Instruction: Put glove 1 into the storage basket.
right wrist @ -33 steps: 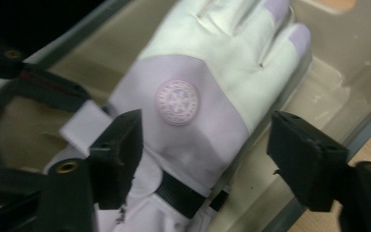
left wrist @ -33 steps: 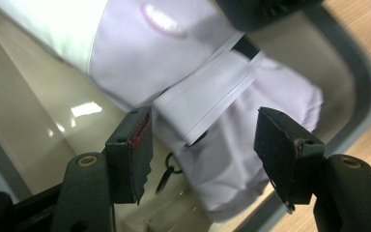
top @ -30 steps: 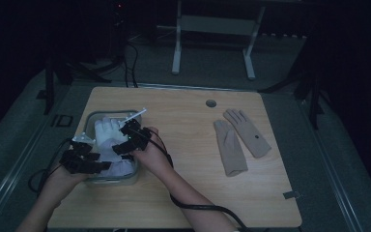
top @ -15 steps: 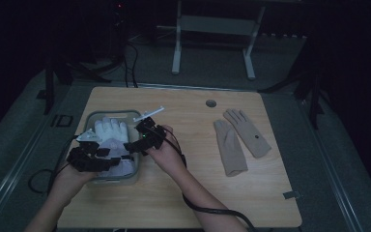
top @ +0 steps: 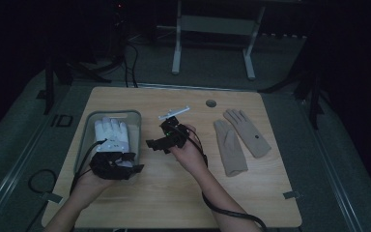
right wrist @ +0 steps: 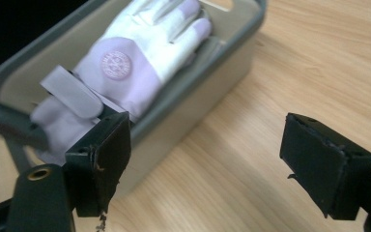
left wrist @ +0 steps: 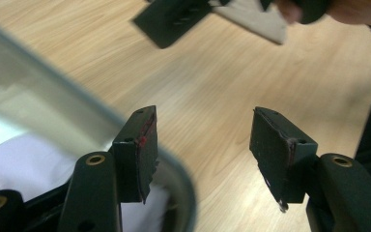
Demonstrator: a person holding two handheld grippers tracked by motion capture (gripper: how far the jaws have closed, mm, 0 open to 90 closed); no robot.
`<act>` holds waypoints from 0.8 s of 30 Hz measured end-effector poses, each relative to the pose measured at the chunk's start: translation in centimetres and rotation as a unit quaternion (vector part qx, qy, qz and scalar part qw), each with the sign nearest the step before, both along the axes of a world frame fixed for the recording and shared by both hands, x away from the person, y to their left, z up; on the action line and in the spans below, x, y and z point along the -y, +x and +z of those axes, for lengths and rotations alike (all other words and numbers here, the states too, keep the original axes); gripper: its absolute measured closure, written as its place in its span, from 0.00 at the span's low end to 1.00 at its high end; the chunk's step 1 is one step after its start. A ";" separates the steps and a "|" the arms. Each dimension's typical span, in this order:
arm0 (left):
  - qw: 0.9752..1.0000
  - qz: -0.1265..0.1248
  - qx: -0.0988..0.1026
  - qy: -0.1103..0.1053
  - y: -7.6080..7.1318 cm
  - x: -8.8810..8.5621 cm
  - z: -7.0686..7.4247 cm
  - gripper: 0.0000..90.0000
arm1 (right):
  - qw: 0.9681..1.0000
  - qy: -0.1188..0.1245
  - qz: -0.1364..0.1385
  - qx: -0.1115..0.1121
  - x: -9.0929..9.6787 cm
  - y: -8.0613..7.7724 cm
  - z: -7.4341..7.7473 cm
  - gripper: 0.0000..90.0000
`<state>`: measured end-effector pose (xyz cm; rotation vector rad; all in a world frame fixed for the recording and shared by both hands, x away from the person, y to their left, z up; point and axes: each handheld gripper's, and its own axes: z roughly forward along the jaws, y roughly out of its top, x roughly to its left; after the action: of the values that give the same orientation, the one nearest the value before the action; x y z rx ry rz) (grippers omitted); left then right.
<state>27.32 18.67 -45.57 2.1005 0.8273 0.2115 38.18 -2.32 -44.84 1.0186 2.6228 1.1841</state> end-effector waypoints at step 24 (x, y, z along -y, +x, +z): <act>0.993 -0.119 -0.011 -0.025 -2.4 8.1 -4.9 0.16 | 0.999 -0.003 -0.048 0.025 9.5 0.0 -0.3 0.17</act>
<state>24.93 10.53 -50.48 2.1358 0.5815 0.0399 38.13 -11.84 -45.11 1.0873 2.5071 1.1652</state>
